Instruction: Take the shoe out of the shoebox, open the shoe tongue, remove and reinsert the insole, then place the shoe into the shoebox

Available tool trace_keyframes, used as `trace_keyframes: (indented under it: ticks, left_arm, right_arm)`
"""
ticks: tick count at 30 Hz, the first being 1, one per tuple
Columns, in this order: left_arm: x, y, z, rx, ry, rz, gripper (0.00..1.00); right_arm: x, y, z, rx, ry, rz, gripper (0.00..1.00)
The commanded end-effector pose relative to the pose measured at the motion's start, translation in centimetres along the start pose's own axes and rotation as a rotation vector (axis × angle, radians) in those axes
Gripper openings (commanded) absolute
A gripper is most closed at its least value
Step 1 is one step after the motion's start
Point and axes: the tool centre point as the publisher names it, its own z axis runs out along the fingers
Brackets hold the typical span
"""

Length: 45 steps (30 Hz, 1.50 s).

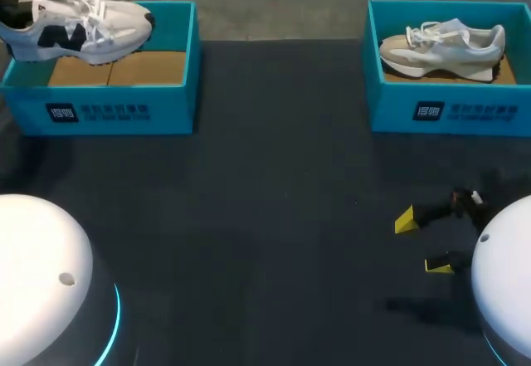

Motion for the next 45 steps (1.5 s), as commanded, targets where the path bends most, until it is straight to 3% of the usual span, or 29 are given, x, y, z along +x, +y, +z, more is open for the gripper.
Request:
trace_keyframes:
  ticks: [1, 11, 17, 25, 36, 45]
  left_arm:
    - [0.0, 0.1, -0.1, 0.0, -0.002, 0.002, 0.0]
    - [0.1, 0.5, 0.2, 0.003, -0.012, 0.003, 0.0]
    - [0.5, 2.4, 1.7, 0.1, -0.065, -0.007, 0.0]
    - [0.6, 3.6, 3.6, 0.135, -0.025, 0.008, 0.0]
    - [0.3, 2.6, 6.9, 0.16, 0.008, 0.017, 0.0]
    - [0.6, 2.3, 7.6, 0.166, 0.014, 0.02, 0.0]
  right_arm:
    - [0.0, -0.1, 0.0, -0.002, -0.003, 0.001, 1.0]
    - [0.0, -0.1, 0.0, -0.002, -0.003, 0.001, 1.0]
    - [0.0, -0.1, 0.0, -0.002, -0.003, 0.001, 1.0]
    - [0.0, -0.1, 0.0, -0.002, -0.003, 0.001, 1.0]
    - [0.0, -0.1, 0.0, -0.002, -0.003, 0.001, 1.0]
    - [0.0, -0.1, 0.0, -0.002, -0.003, 0.001, 1.0]
